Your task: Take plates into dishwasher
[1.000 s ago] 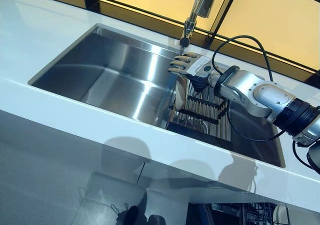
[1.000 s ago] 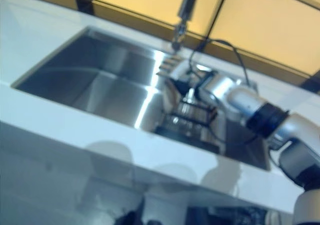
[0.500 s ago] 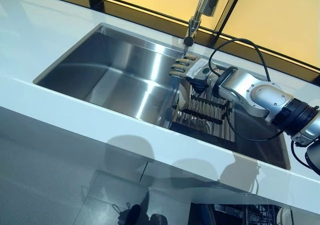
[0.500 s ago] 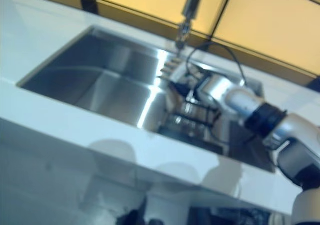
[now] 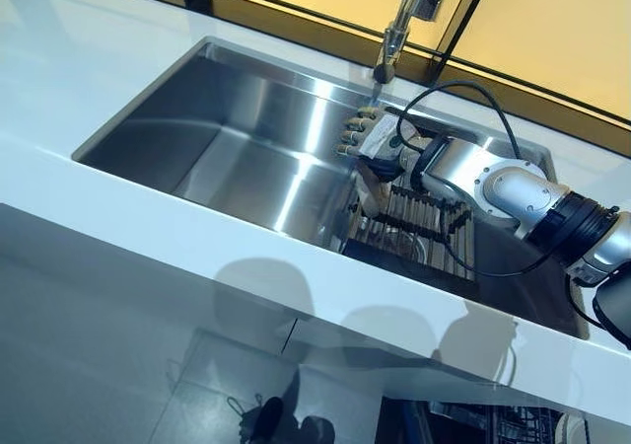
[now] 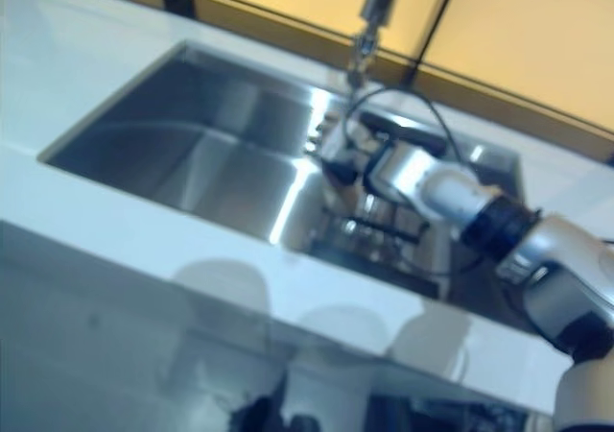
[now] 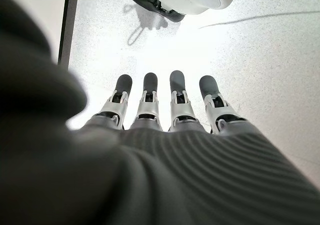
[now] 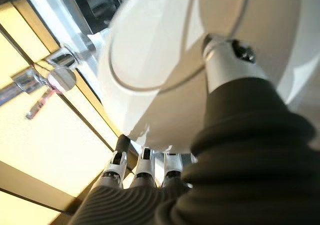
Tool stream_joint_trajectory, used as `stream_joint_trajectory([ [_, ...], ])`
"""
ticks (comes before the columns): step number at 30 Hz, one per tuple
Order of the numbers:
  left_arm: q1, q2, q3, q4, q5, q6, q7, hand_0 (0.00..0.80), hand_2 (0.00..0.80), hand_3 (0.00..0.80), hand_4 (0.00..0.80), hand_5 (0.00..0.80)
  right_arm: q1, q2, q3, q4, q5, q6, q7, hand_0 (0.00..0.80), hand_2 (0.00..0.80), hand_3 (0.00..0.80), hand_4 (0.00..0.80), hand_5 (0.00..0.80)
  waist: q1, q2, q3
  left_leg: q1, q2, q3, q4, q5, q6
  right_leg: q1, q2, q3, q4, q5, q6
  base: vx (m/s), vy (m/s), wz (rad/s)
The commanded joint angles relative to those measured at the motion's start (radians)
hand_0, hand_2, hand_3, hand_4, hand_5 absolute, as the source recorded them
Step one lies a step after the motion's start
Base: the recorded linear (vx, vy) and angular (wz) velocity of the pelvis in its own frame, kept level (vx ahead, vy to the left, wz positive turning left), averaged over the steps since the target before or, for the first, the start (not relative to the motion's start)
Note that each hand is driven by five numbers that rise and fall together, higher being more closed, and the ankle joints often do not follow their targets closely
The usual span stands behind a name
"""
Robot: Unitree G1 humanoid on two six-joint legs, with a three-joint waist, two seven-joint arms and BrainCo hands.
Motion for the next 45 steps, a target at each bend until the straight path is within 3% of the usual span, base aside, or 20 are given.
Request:
stream_joint_trajectory([
  [1,0.016,-0.007,-0.003,-0.010,-0.026,-0.015,0.006,0.000,0.000,0.000,0.000,0.000,-0.061,-0.024,0.087,0.022,-0.044,-0.010,0.053,0.800,0.800,0.800,0.800,0.800,0.017,-0.042,0.045,0.032,0.024,0.056,-0.006,-0.045,-0.015,-0.045,-0.082,-0.009,0.002,0.099,0.082,-0.007,0.001,0.06],
  [13,0.019,-0.003,0.002,-0.005,0.004,-0.017,-0.001,0.000,0.000,0.000,0.000,0.000,-0.058,-0.037,0.091,0.077,-0.031,-0.029,0.061,0.800,0.800,0.800,0.800,0.800,0.008,-0.045,0.035,0.038,0.024,0.065,-0.006,-0.048,-0.016,-0.042,-0.083,-0.005,0.003,0.099,0.083,-0.001,0.000,0.00],
  [25,0.021,-0.003,0.020,0.021,0.024,-0.012,-0.002,0.000,0.000,0.000,0.000,0.000,-0.066,-0.055,0.097,0.123,-0.037,-0.038,0.074,0.800,0.800,0.800,0.800,0.800,-0.017,-0.061,-0.022,0.070,0.030,0.087,-0.006,-0.064,-0.015,-0.018,-0.077,0.015,0.000,0.095,0.086,0.005,0.003,0.00],
  [41,0.029,-0.010,0.028,0.052,0.042,-0.020,0.002,0.000,0.000,0.000,0.000,0.000,-0.074,-0.096,0.093,0.138,0.087,-0.014,0.050,0.800,0.800,0.800,0.800,0.800,-0.054,-0.064,-0.089,0.117,0.033,0.114,-0.006,-0.084,-0.011,0.012,-0.074,0.051,-0.002,0.096,0.090,0.011,0.009,-0.05],
  [45,0.033,-0.014,0.037,0.054,0.060,-0.016,-0.002,0.000,0.000,0.000,0.000,0.000,-0.066,-0.146,0.079,0.141,0.202,0.008,0.037,0.800,0.800,0.800,0.800,0.800,-0.090,-0.064,-0.132,0.162,0.040,0.150,-0.006,-0.108,-0.007,0.034,-0.073,0.088,0.001,0.098,0.096,0.040,0.029,-0.25],
])
